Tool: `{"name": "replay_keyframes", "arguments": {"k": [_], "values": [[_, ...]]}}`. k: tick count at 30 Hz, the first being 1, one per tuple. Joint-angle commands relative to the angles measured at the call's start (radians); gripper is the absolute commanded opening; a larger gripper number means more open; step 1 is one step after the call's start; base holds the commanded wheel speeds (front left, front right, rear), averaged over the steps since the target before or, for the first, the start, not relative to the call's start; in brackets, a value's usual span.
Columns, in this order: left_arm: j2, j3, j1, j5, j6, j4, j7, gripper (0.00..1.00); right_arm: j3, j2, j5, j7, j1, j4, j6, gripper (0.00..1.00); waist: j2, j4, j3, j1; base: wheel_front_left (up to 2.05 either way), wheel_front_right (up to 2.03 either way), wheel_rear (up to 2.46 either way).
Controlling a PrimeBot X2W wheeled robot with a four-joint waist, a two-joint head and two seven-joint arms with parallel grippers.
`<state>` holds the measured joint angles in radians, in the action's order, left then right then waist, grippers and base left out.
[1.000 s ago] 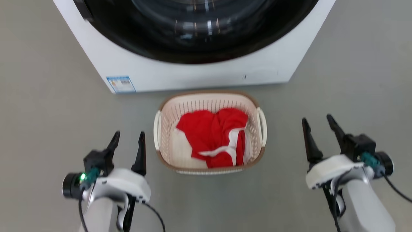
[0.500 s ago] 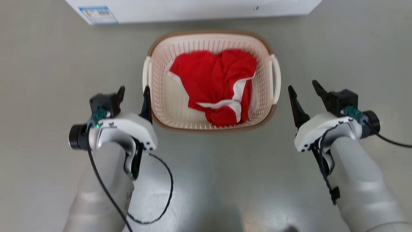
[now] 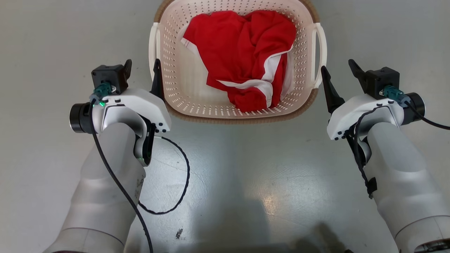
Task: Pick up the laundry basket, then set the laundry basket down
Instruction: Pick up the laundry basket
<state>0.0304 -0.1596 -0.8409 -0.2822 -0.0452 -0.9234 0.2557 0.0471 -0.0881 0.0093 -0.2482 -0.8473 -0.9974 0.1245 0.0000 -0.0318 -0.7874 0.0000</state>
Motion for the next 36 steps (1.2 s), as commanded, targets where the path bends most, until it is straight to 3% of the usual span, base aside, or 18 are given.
{"name": "replay_keyframes", "arguments": {"k": [1,36], "values": [[0.020,0.018,-0.001,0.000,-0.005,0.008,0.006,1.00,0.020,0.009,-0.008,-0.014,0.014,0.005,0.006,1.00,0.0000,0.000,-0.005,0.0000,0.00,0.00,0.00],[0.020,-0.049,-0.185,-0.010,-0.030,-0.081,0.006,1.00,0.050,0.012,-0.016,-0.014,-0.130,0.005,0.006,1.00,0.0000,0.002,-0.199,0.0000,0.00,0.00,0.00]]}}
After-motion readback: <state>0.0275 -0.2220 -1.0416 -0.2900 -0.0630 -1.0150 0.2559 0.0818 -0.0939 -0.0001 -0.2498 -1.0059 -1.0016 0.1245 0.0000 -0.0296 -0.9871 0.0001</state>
